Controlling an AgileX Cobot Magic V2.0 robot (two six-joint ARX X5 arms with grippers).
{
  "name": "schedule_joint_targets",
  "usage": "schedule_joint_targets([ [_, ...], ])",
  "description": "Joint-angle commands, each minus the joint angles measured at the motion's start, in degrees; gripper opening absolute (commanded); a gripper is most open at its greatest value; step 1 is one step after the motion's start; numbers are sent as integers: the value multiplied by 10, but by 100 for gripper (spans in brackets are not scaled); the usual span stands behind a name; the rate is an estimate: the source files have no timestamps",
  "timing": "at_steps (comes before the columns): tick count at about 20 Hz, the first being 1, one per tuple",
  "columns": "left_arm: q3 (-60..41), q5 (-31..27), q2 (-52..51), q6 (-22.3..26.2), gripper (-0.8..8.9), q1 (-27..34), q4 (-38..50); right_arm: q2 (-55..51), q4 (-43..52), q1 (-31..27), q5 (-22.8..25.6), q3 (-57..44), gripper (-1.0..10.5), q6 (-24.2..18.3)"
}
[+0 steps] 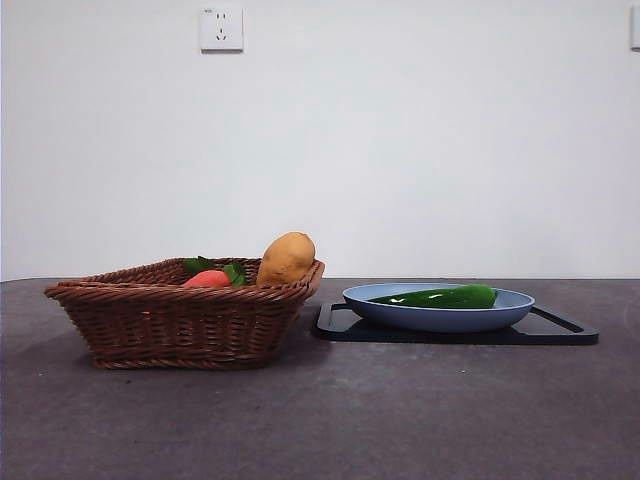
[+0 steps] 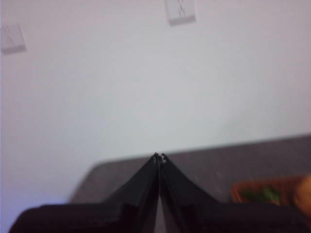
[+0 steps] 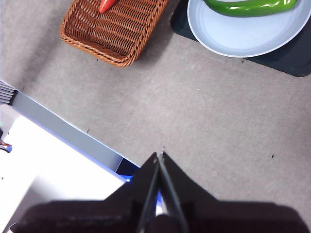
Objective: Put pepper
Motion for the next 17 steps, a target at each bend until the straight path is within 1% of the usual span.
schedule_joint_targets([
  [1, -54, 16, -27, -32, 8, 2, 7, 4, -8, 1, 1, 10, 11, 4],
  [4, -121, 15, -56, -63, 8, 2, 8, 4, -8, 1, 0, 10, 11, 4],
  [5, -137, 15, -63, -66, 8, 1, 7, 4, -8, 1, 0, 10, 11, 4],
  [12, -219, 14, -125, -68, 8, 2, 7, 4, -8, 1, 1, 10, 11, 4],
  [17, -228, 12, -155, -67, 8, 2, -19, 4, -8, 1, 1, 10, 11, 4],
])
